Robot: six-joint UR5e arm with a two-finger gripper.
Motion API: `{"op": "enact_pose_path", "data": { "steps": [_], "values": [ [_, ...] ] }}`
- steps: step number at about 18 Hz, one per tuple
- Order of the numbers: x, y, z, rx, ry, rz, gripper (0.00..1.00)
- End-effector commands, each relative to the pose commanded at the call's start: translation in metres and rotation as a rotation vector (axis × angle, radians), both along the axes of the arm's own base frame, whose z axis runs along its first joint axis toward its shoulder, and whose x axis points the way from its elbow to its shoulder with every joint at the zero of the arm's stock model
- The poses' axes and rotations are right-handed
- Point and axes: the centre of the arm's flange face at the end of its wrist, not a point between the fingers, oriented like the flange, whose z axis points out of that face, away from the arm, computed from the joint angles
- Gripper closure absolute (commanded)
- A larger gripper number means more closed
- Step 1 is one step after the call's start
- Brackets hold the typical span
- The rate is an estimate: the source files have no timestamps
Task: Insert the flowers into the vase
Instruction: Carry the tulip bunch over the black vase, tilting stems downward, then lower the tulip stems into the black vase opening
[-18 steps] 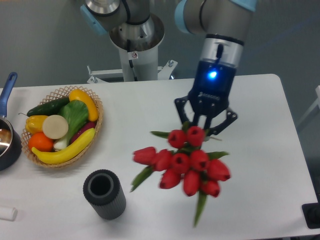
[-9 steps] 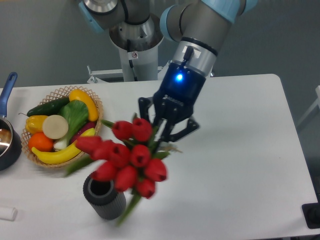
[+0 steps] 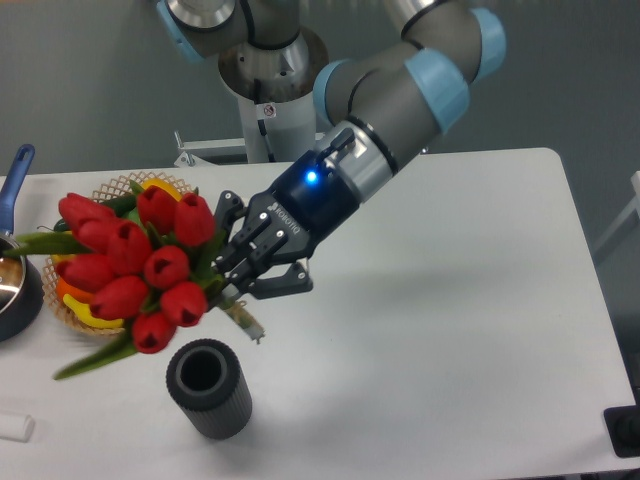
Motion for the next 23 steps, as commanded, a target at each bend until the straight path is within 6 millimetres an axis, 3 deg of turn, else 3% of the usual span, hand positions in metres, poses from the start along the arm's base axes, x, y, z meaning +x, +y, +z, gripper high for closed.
{"op": "enact_pose_path", "data": {
  "steps": [2, 5, 10, 15, 23],
  "values": [
    [-0.006, 0.007, -0.003, 0.011, -0.012, -0.013, 0.81],
    [0.0, 0.023, -0.023, -0.004, -0.039, -0.042, 0.81],
    [0.011, 0.032, -0.032, -0.015, -0.054, -0.063, 0.81],
    [0.017, 0.034, -0.042, -0.026, -0.069, -0.073, 0.81],
    [0.02, 0.035, -0.079, -0.066, -0.118, -0.076, 0.81]
  ]
}}
